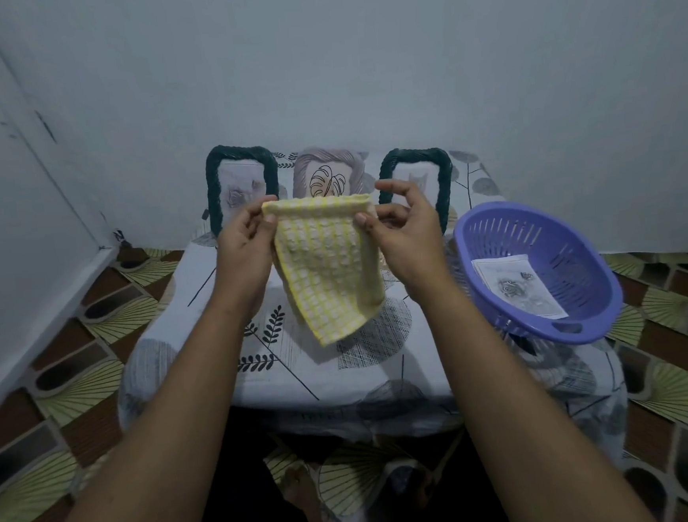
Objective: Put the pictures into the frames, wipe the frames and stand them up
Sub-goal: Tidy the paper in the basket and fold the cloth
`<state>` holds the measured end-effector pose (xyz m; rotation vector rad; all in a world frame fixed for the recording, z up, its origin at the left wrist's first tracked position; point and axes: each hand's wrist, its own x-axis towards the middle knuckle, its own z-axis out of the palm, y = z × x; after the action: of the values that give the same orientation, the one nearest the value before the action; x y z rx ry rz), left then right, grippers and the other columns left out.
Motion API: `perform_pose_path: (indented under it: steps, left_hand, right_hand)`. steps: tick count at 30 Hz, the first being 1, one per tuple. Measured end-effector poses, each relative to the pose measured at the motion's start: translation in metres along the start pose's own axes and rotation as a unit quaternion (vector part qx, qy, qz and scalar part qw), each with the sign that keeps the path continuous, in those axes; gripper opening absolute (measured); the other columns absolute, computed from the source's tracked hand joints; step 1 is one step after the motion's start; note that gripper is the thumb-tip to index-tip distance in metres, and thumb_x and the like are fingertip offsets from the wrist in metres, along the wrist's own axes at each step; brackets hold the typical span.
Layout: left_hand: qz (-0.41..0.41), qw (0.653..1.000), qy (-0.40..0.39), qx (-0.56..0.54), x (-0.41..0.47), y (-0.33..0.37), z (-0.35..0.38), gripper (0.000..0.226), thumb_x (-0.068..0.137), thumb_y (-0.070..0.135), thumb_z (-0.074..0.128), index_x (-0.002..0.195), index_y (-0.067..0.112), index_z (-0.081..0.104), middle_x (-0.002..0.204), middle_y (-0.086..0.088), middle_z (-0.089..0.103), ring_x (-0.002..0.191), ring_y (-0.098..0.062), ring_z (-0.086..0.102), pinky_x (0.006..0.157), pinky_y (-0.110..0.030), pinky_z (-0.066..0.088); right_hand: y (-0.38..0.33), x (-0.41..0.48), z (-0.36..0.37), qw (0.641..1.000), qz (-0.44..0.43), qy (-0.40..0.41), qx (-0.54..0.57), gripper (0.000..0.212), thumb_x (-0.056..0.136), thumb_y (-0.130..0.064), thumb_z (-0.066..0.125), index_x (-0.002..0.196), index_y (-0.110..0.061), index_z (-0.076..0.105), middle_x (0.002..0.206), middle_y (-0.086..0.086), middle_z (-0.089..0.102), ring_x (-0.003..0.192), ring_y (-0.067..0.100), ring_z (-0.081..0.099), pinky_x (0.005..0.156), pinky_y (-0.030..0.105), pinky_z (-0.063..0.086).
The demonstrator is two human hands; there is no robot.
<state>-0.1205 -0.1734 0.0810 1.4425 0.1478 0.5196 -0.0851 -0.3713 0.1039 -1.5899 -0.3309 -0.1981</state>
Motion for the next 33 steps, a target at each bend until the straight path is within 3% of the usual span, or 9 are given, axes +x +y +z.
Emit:
perform_pose_path:
  steps: [5, 10, 13, 16, 19, 25, 28, 30, 33]
  left_hand:
    - [-0.002, 0.997, -0.020, 0.074, -0.002, -0.002, 0.002, 0.043, 0.098, 0.005, 0.051, 0.136, 0.024, 0.053, 0.125, 0.007, 0.059, 0.109, -0.009, 0.058, 0.093, -0.039, 0.053]
    - [0.141, 0.942, -0.122, 0.279, -0.003, 0.005, 0.002, 0.052, 0.078, 0.037, 0.051, 0.128, 0.048, 0.057, 0.138, 0.020, 0.049, 0.137, -0.008, 0.039, 0.110, -0.057, 0.037]
    - [0.134, 0.914, -0.161, 0.348, 0.001, 0.008, 0.008, 0.028, 0.084, 0.052, 0.053, 0.110, 0.058, 0.061, 0.117, 0.026, 0.062, 0.122, -0.006, 0.054, 0.108, -0.062, 0.034]
    - [0.145, 0.924, -0.187, 0.300, 0.002, 0.010, 0.014, 0.007, 0.096, 0.039, 0.060, 0.095, 0.038, 0.067, 0.089, 0.017, 0.067, 0.085, 0.007, 0.059, 0.089, -0.029, 0.046]
    - [0.153, 0.937, -0.151, 0.275, 0.004, 0.014, 0.015, 0.008, 0.098, 0.027, 0.061, 0.093, 0.027, 0.066, 0.083, 0.013, 0.063, 0.073, 0.008, 0.054, 0.065, -0.011, 0.041]
    - [0.149, 0.944, -0.055, 0.289, 0.014, 0.016, 0.013, 0.015, 0.098, 0.030, 0.060, 0.102, 0.019, 0.070, 0.089, 0.012, 0.066, 0.075, 0.007, 0.055, 0.069, -0.020, 0.046]
    - [0.148, 0.940, -0.043, 0.305, 0.015, 0.013, 0.013, 0.015, 0.099, 0.028, 0.059, 0.102, 0.018, 0.069, 0.086, 0.017, 0.061, 0.077, 0.009, 0.054, 0.069, -0.019, 0.044]
    - [0.137, 0.944, -0.020, 0.299, 0.015, 0.009, 0.011, 0.015, 0.099, 0.028, 0.058, 0.103, 0.017, 0.069, 0.087, 0.015, 0.061, 0.080, -0.002, 0.055, 0.071, -0.026, 0.044]
    - [0.116, 0.950, 0.020, 0.290, 0.016, 0.006, 0.010, 0.018, 0.099, 0.031, 0.058, 0.105, 0.018, 0.068, 0.091, 0.012, 0.063, 0.087, -0.010, 0.057, 0.073, -0.027, 0.042]
  right_hand:
    - [0.004, -0.003, 0.002, 1.000, 0.000, -0.020, 0.001, 0.048, 0.083, -0.008, 0.079, 0.124, -0.017, 0.056, 0.089, 0.008, 0.076, 0.090, 0.024, 0.072, 0.089, 0.035, 0.057]
    - [0.010, -0.003, 0.006, 0.998, -0.011, -0.056, -0.009, 0.055, 0.081, -0.005, 0.080, 0.127, -0.017, 0.053, 0.084, 0.001, 0.075, 0.084, 0.012, 0.071, 0.083, 0.027, 0.056]
    - [0.013, -0.004, 0.008, 0.997, -0.019, -0.069, 0.007, 0.053, 0.081, -0.004, 0.079, 0.126, -0.017, 0.053, 0.082, 0.000, 0.074, 0.079, 0.011, 0.069, 0.080, 0.027, 0.055]
    - [0.021, -0.007, 0.007, 0.997, -0.027, -0.068, 0.008, 0.047, 0.085, -0.008, 0.077, 0.124, -0.020, 0.053, 0.083, 0.002, 0.073, 0.080, 0.012, 0.068, 0.080, 0.032, 0.054]
    - [0.037, -0.013, 0.002, 0.993, -0.023, -0.113, -0.024, 0.037, 0.089, -0.015, 0.074, 0.119, -0.027, 0.056, 0.096, 0.000, 0.073, 0.091, 0.012, 0.069, 0.082, 0.033, 0.056]
    - [0.084, -0.030, -0.011, 0.981, 0.033, -0.117, -0.150, 0.010, 0.092, -0.023, 0.070, 0.099, -0.017, 0.071, 0.087, -0.004, 0.072, 0.081, 0.012, 0.067, 0.070, 0.033, 0.053]
    - [0.087, -0.032, -0.013, 0.978, 0.040, -0.118, -0.167, 0.002, 0.094, -0.020, 0.069, 0.092, -0.021, 0.068, 0.073, -0.014, 0.064, 0.064, -0.007, 0.058, 0.059, 0.015, 0.043]
    - [0.087, -0.033, -0.014, 0.984, 0.066, -0.109, -0.127, 0.005, 0.094, -0.017, 0.067, 0.091, -0.021, 0.069, 0.073, -0.012, 0.066, 0.065, -0.007, 0.059, 0.063, 0.016, 0.046]
    - [0.089, -0.032, -0.017, 0.990, 0.126, -0.064, 0.014, 0.011, 0.096, -0.011, 0.065, 0.102, -0.016, 0.073, 0.093, -0.001, 0.075, 0.087, 0.008, 0.069, 0.080, 0.024, 0.056]
